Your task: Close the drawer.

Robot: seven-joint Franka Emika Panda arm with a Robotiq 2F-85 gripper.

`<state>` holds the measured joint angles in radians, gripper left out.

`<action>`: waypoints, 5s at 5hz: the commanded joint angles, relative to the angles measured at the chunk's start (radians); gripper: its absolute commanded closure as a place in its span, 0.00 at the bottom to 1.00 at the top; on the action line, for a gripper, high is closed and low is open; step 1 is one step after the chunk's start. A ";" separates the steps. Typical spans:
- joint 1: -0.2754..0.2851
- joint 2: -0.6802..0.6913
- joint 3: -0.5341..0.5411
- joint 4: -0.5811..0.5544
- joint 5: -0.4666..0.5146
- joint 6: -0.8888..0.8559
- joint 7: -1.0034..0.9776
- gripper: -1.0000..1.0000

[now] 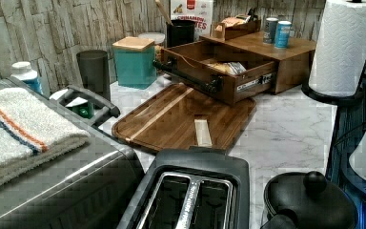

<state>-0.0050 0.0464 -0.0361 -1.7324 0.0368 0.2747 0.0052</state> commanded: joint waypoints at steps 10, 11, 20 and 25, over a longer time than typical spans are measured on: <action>-0.043 0.405 -0.027 0.000 -0.153 0.349 -0.344 1.00; -0.060 0.397 -0.018 -0.052 -0.131 0.365 -0.374 1.00; -0.444 0.360 -0.147 -0.088 -0.080 0.338 -0.888 1.00; -0.541 0.383 -0.234 -0.026 -0.097 0.406 -0.905 1.00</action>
<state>-0.3379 0.4712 -0.1444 -1.8896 -0.0901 0.6846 -0.8467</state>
